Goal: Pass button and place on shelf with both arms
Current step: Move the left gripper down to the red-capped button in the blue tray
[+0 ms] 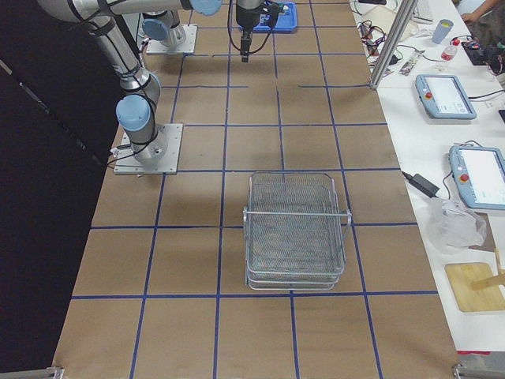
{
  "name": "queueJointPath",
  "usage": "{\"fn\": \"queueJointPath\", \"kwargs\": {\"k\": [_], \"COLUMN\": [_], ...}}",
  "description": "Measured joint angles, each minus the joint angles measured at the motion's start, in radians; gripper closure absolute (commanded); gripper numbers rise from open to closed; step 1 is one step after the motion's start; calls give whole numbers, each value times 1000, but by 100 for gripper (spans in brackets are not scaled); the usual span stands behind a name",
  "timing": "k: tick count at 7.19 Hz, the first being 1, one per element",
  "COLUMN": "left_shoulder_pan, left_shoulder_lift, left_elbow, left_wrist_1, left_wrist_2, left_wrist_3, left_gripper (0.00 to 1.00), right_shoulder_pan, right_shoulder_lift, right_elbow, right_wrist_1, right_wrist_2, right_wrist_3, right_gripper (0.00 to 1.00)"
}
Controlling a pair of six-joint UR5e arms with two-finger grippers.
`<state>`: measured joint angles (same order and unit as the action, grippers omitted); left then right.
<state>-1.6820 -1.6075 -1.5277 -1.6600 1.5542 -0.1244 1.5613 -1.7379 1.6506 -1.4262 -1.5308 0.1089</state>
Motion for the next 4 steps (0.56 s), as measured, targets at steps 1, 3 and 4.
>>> {"fn": "queueJointPath", "kwargs": {"k": [1,3,4], "left_shoulder_pan": [2,15,43], "left_shoulder_lift": [0,1,-8], "left_elbow": [-1,-2,-11], "left_wrist_1": [0,1,13], "left_wrist_2": [1,24,35], "left_wrist_3": [3,60,58], "left_gripper": [0,0,0], "right_shoulder_pan": [-1,-5,-6], "right_shoulder_lift": [0,1,3], "right_elbow": [0,0,1], "right_wrist_1": [-2,-2,-2], "right_wrist_2": [-1,-1,-1], "right_wrist_3": [1,1,0], "right_gripper": [0,0,0]}}
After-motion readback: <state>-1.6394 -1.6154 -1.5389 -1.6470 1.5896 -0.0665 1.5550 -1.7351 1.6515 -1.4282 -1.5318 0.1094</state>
